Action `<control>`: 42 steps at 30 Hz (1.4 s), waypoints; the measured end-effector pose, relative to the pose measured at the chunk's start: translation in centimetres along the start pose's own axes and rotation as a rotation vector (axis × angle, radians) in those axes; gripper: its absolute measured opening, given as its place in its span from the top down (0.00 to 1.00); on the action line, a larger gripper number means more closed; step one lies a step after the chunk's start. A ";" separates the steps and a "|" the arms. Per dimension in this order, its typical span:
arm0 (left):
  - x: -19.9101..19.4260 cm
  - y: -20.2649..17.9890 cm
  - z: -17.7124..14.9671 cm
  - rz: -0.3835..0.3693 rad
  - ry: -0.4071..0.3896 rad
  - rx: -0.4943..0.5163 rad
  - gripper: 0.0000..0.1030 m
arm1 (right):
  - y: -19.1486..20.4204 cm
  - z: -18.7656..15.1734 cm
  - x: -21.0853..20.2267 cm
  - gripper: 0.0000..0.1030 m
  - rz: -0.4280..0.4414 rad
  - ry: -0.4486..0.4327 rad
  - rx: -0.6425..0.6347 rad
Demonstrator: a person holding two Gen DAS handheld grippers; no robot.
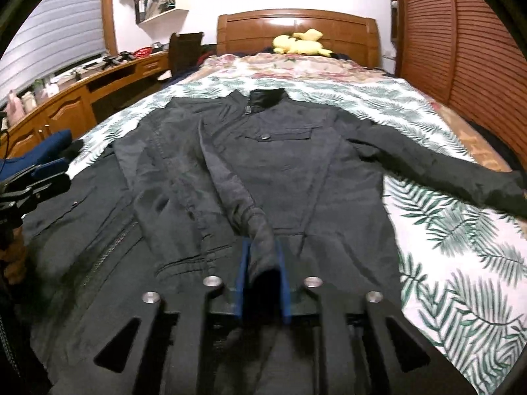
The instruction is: Fold large clothes
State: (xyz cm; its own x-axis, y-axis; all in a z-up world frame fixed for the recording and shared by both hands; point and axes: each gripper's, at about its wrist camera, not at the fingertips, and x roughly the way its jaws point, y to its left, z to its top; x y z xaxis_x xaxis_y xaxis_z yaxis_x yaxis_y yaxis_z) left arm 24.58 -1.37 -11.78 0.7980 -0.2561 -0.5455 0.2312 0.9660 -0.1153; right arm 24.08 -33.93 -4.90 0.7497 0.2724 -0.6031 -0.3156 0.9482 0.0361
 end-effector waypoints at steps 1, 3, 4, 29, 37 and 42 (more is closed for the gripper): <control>0.1 0.2 0.0 -0.007 0.002 -0.012 0.25 | -0.1 0.0 -0.1 0.63 -0.008 0.001 0.004; 0.0 0.2 0.0 -0.008 0.001 -0.014 0.25 | -0.3 0.2 -0.4 0.57 -0.017 -0.002 0.014; 0.1 0.1 0.0 -0.009 0.000 -0.013 0.25 | -0.3 0.1 -0.4 0.56 -0.022 -0.004 0.016; -0.4 -0.4 -0.2 -0.030 -0.001 0.003 0.25 | -0.6 3.8 -3.2 1.00 0.059 -0.015 -0.010; -0.5 -0.8 -0.2 -0.030 0.004 0.016 0.25 | -2.2 3.5 0.2 0.47 -0.004 0.078 -0.025; -0.4 -1.2 -0.3 -0.031 0.009 0.024 0.25 | -3.0 2.3 5.0 0.47 0.024 0.231 0.000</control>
State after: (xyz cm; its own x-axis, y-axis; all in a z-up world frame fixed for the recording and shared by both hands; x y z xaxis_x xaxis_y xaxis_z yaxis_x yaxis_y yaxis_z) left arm 23.86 -2.40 -11.65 0.7855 -0.2856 -0.5491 0.2691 0.9565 -0.1127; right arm 30.07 -35.07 -6.19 0.5892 0.2502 -0.7683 -0.3315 0.9420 0.0525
